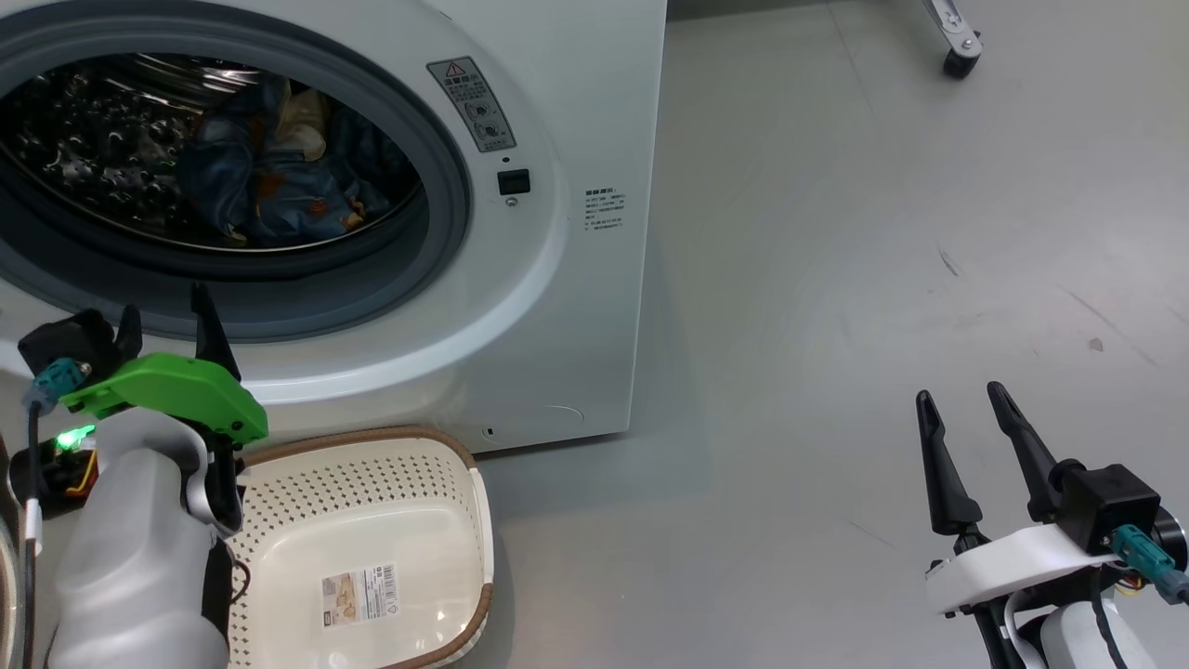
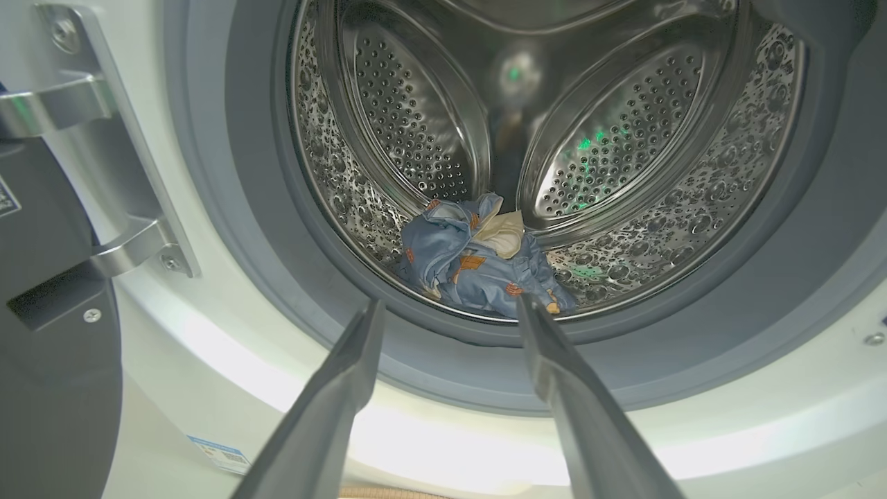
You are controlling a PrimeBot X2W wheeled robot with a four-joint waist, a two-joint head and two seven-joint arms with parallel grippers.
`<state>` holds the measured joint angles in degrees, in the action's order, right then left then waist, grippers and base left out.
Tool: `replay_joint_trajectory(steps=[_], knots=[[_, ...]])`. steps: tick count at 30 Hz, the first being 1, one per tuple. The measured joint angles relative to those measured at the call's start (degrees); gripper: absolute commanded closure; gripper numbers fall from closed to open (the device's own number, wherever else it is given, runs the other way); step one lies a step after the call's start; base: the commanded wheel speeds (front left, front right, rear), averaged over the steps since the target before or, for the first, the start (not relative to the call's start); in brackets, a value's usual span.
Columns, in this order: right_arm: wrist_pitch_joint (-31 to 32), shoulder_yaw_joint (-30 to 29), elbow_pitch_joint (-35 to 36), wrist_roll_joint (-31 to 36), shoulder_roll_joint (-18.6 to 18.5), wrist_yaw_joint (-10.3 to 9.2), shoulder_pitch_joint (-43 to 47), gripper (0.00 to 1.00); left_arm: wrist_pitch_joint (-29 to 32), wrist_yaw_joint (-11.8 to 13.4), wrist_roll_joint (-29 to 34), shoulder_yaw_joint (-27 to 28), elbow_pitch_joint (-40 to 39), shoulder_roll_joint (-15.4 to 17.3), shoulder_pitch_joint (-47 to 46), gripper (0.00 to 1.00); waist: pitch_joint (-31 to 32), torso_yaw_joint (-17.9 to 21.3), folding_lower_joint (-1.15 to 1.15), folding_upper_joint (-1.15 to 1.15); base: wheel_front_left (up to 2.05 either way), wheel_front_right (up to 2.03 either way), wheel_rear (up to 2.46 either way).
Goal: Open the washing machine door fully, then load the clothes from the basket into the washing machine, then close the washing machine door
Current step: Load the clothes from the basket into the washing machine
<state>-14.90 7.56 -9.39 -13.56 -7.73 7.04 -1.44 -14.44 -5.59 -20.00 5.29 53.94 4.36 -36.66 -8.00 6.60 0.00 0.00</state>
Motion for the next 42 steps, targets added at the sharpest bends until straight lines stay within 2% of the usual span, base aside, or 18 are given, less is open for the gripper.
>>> replay_joint_trajectory(steps=[12,42], knots=[[0.0,1.0,0.4,0.0,-0.1,0.0,1.8,0.0,0.0,-0.8,-0.2,1.0,-9.1,-1.3,10.4,0.0,3.0,-2.3,0.0,0.0,0.0,0.0,0.0],[0.0,0.1,0.8,0.0,-2.3,0.0,4.4,0.0,0.0,-1.5,-0.2,-0.6,-26.8,-2.5,30.6,0.0,7.4,-3.0,0.0,0.0,0.0,0.0,0.0]])
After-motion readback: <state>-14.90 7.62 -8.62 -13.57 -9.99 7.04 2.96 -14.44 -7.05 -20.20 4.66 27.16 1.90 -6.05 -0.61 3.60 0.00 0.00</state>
